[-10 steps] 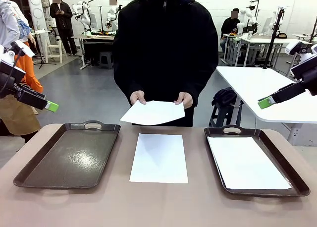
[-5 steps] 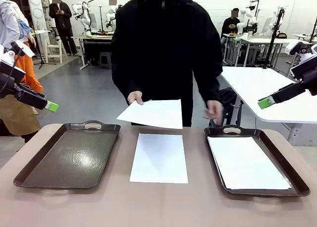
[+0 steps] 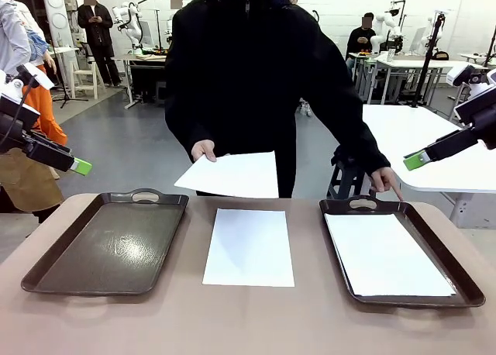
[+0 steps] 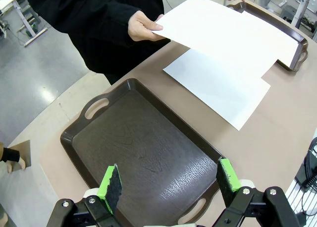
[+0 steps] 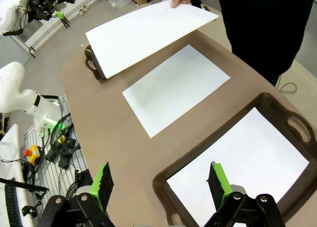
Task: Sort the A4 documents.
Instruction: Receive the A4 Paper.
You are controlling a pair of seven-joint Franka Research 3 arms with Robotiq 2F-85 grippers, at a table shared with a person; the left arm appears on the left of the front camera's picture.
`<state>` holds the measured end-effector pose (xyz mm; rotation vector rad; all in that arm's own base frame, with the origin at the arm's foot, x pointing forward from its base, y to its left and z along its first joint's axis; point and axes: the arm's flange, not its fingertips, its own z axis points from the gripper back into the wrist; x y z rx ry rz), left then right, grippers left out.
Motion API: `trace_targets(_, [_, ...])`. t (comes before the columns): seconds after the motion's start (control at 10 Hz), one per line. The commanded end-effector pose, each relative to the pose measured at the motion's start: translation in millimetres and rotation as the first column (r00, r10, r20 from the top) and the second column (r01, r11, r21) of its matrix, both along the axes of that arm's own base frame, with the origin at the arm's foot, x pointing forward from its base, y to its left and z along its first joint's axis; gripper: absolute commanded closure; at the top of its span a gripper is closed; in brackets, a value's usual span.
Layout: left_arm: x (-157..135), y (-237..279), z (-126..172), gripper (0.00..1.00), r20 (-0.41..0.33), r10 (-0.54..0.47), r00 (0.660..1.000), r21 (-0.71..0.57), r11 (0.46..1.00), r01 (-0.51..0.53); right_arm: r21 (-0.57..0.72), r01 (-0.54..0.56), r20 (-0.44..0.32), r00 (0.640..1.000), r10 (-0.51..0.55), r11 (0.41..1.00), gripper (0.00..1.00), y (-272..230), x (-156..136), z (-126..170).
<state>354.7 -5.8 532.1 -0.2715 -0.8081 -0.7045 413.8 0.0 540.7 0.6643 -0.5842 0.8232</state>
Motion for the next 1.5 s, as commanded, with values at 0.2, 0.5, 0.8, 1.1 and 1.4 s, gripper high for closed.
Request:
trace_targets(0.2, [1,1,-1,0.00,0.000,-0.002,1.000,-0.005,1.000,0.002,0.004,-0.016,0.011,1.000,0.016,1.000,0.00,0,0,-1])
trace_targets(0.5, [1,1,-1,0.00,0.000,-0.002,1.000,-0.005,1.000,0.002,0.004,-0.016,0.011,1.000,0.016,1.000,0.00,0,0,-1])
trace_targets(0.8, [1,1,-1,0.00,0.000,-0.002,1.000,-0.005,1.000,0.002,0.004,-0.016,0.011,1.000,0.016,1.000,0.00,0,0,-1])
trace_targets(1.1, [1,1,-1,0.00,0.000,-0.002,1.000,-0.005,1.000,0.002,0.039,0.014,-0.085,0.996,-0.011,0.999,0.00,8,19,-9])
trace_targets(1.4, [1,1,-1,0.00,0.000,-0.002,1.000,-0.005,1.000,0.002,0.142,0.025,-0.230,0.973,0.009,0.990,0.00,52,54,-33])
